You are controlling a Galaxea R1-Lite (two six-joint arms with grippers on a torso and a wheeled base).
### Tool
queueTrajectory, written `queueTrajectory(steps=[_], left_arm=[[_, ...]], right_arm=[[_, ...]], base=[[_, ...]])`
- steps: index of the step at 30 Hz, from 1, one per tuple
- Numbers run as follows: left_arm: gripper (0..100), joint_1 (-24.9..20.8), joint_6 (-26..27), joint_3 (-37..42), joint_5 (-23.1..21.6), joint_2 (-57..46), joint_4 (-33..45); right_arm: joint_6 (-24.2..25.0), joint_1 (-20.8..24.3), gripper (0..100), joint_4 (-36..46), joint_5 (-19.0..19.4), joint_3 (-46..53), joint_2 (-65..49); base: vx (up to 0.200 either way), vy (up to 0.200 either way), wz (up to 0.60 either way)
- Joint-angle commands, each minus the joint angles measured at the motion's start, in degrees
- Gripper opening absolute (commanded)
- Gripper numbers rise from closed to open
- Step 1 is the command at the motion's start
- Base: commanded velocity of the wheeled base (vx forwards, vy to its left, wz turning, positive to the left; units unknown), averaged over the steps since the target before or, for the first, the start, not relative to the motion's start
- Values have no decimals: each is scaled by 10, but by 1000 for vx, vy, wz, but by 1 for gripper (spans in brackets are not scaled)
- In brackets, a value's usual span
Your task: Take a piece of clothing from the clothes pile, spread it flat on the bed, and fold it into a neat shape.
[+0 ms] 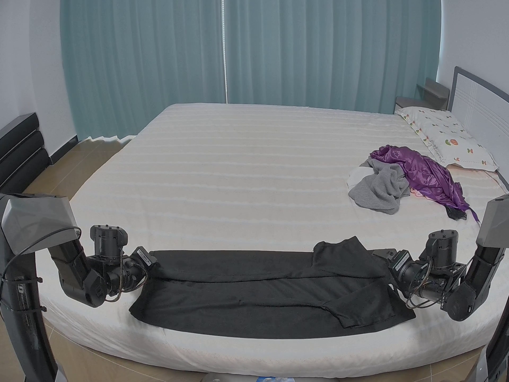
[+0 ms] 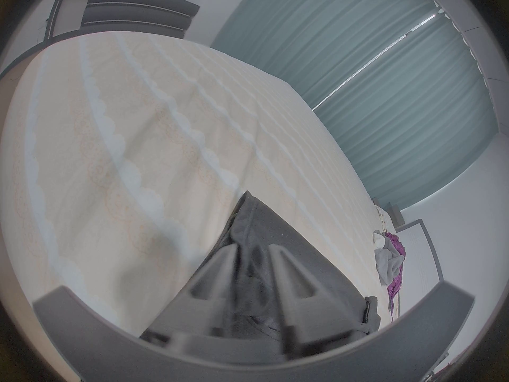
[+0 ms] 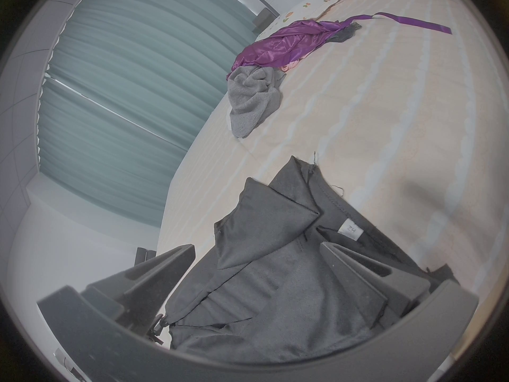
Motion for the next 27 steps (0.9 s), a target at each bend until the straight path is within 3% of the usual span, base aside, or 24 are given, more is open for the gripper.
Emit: queueTrajectory(steps=[1,6,13,27], left_arm=[[0,2,-3,5,4,-5,-4],[0,2,-3,5,11,-20,-4],[0,3,-10,6,11,-23,-4],[0,3,-10,6,11,-22,-4]], right_arm=[[0,4,100,6,1,-33,33],[0,14,100,19,4,-96,96],[-1,12,100,123,-2,-179,117],[2,10,100,168,-26,-206,97]], base=[[0,0,0],[0,0,0],[0,0,0],[0,0,0]])
